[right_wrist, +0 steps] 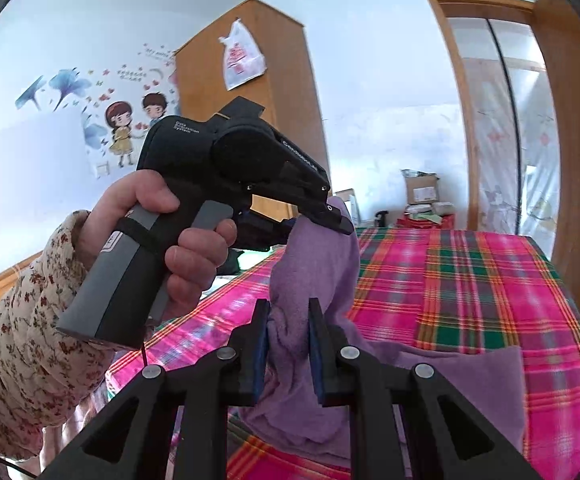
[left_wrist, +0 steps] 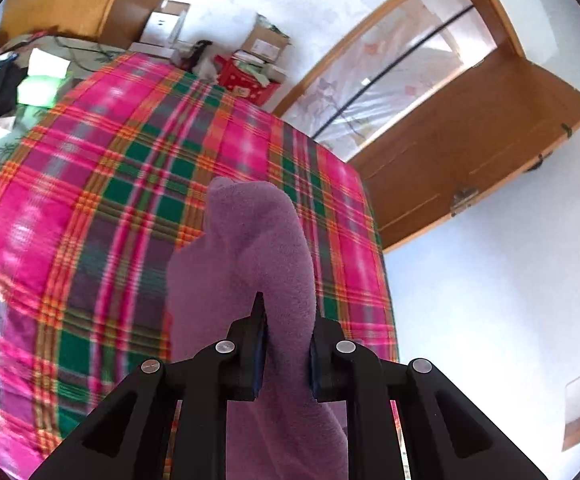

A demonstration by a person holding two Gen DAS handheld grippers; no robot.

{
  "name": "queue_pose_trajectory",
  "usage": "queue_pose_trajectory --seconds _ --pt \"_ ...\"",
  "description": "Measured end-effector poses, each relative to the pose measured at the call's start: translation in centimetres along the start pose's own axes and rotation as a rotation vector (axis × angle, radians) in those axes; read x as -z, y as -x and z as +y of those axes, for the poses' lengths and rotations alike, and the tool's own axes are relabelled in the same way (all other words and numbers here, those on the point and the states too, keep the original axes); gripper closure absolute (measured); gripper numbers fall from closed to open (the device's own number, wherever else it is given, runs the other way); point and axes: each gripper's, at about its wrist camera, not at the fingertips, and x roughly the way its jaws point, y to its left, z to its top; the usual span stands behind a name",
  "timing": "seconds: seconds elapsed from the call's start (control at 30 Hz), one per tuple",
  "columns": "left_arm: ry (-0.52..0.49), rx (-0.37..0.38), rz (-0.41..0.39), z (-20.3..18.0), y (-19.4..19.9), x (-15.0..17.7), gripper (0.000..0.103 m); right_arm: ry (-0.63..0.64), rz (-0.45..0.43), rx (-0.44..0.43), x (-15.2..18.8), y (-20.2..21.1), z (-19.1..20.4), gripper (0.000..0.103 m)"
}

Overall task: Fold clothes
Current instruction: 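Lift the pants edge with both grippers and fold it over the pants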

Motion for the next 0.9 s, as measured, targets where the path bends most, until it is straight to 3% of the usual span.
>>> queue_pose_trajectory --seconds 0.6,0.9 --pt "-0.078 0.009 0.158 -7.6 -9.8 1.4 0.086 -0.16 0.035 0.154 2.1 2.7 -9.4 0.085" --pt "-0.087 -0.017 0.229 -8.9 -14.2 2.1 0.086 -0.237 0.077 0.192 3.7 2.2 -13.0 0.085"
